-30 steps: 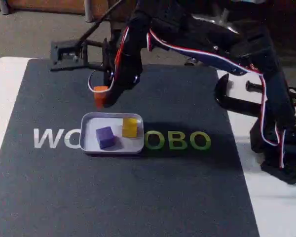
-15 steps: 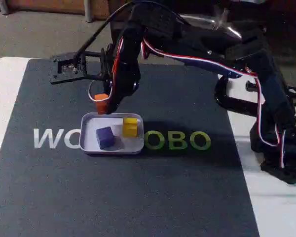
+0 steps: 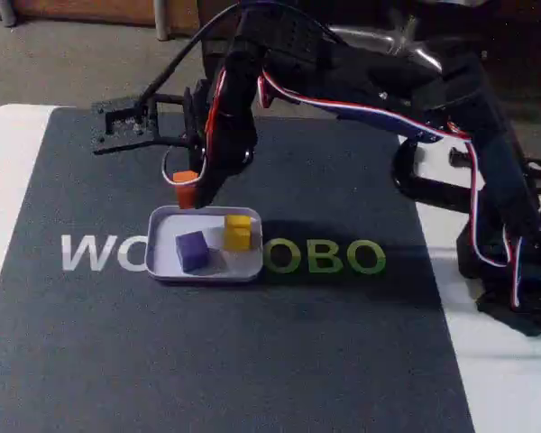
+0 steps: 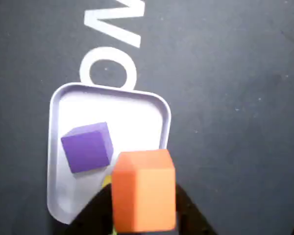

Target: Move blocks one by one until all three blocks are in the tray.

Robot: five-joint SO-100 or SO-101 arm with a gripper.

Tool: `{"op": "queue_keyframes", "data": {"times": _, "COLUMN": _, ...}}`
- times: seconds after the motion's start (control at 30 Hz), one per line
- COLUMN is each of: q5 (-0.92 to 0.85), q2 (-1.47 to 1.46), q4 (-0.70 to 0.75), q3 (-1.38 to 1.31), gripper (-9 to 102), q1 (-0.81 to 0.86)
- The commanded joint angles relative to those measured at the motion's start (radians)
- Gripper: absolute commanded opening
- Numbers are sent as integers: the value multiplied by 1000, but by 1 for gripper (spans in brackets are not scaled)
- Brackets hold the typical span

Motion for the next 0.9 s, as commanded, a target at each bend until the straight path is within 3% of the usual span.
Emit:
{"op": "queue_keyframes", "data": {"times": 0.0, "q5": -8, "q2": 14, "q4": -9, "q3": -52, "gripper": 7, "q1": 6}}
{"op": "queue_keyframes", "data": {"times": 0.2, "q5": -11, "q2": 14, "q4": -9, "q3": -54, "gripper": 12, "q1": 6}}
{"op": "queue_keyframes", "data": {"times": 0.87, "q5": 29, "q2": 77, "q4": 17, "q3": -57, "gripper": 14, "q1": -12}}
